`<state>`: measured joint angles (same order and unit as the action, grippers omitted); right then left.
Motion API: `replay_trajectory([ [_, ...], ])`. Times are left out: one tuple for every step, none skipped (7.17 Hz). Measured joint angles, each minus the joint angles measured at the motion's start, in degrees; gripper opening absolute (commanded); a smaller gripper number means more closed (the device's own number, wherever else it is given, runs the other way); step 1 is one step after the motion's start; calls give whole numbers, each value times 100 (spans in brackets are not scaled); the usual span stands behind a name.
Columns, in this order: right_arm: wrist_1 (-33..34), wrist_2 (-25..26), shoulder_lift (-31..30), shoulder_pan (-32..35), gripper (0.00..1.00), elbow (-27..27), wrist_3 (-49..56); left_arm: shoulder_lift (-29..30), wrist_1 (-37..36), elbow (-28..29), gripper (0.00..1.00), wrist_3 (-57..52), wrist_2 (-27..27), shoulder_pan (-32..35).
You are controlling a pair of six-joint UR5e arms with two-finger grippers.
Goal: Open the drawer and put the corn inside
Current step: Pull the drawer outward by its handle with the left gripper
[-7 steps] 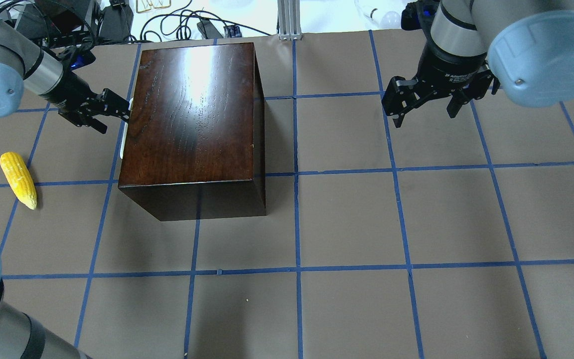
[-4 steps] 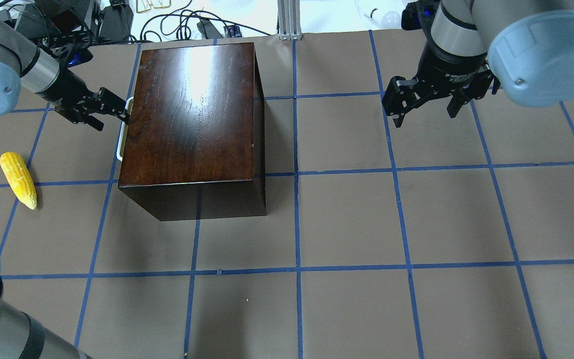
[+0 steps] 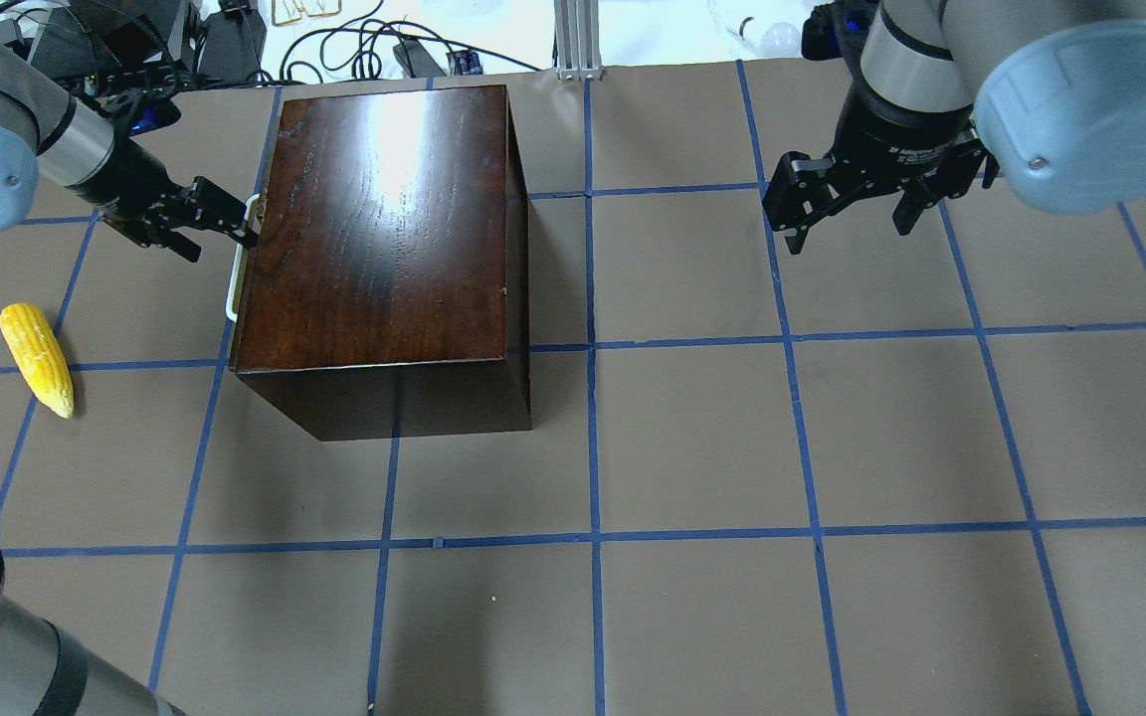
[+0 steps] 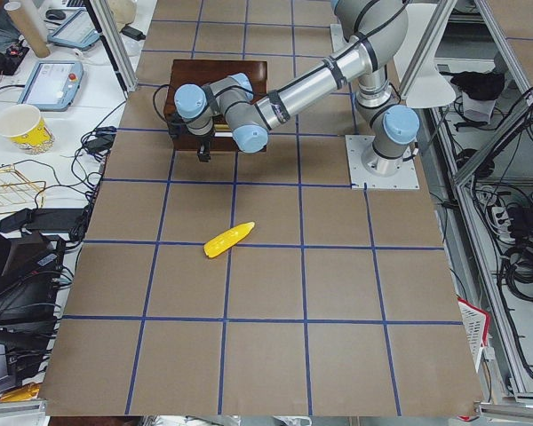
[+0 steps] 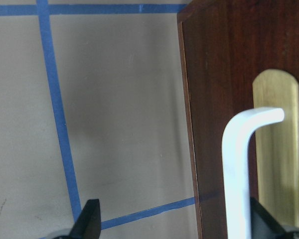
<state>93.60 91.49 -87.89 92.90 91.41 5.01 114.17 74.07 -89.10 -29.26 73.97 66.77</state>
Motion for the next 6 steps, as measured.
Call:
replay_trajectory([
  [0,0,0,0,100,0,0,3,-6,6,100,0,-1,-21],
  [0,0,0,0,100,0,0,6,-15,11,100,0,1,-43],
  [0,0,0,0,100,0,0,7,-24,12,100,0,2,-74],
  [0,0,0,0,100,0,0,11,-37,10,100,0,3,-127],
  [0,0,0,-3,100,0,0,14,-46,9,100,-22,1,-202],
  [0,0,0,-6,100,0,0,16,-49,8,100,-82,-1,-262],
])
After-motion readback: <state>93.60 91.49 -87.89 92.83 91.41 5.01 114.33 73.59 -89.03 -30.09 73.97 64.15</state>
